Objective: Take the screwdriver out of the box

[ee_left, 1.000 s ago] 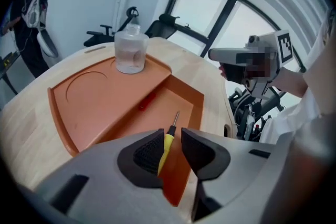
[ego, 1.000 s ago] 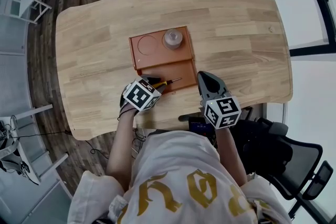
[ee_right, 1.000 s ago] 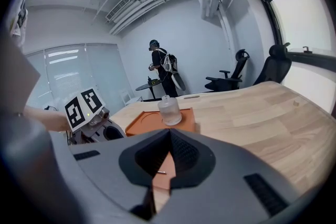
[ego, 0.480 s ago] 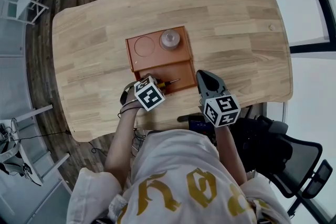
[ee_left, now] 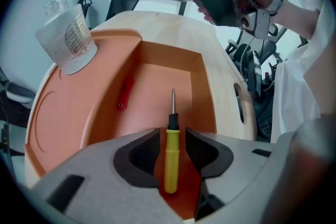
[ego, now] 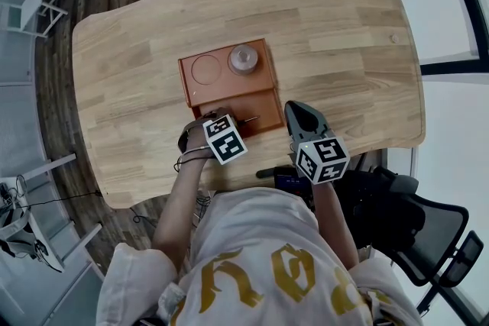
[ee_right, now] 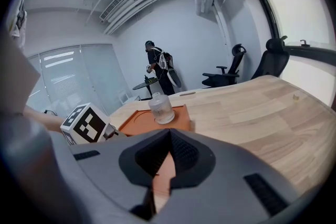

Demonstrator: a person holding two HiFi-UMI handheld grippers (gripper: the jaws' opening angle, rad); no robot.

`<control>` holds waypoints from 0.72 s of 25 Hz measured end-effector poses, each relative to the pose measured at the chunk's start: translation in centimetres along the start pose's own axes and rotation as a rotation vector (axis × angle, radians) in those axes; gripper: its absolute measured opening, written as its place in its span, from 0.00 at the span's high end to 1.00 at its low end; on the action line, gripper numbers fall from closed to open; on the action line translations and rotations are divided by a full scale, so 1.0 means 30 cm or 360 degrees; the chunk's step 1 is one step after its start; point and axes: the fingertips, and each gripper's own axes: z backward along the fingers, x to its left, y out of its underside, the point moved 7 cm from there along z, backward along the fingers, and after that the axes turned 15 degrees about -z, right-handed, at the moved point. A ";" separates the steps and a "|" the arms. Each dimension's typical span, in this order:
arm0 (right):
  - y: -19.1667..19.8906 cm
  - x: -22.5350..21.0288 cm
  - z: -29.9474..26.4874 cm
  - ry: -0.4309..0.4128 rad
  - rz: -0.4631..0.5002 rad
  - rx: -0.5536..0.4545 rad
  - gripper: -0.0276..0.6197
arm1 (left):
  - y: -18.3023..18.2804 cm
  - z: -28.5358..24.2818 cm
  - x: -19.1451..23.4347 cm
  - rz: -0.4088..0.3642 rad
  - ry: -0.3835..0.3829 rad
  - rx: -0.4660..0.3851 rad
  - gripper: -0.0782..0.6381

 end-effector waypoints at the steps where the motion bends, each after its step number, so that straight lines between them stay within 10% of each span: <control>1: 0.001 -0.002 0.000 -0.0003 -0.0007 -0.0002 0.94 | 0.001 -0.005 0.001 -0.0014 -0.0004 0.0014 0.69; 18: 0.004 0.009 0.005 -0.0022 -0.0028 -0.0008 0.94 | 0.003 -0.027 0.001 0.0013 -0.0149 0.0096 0.72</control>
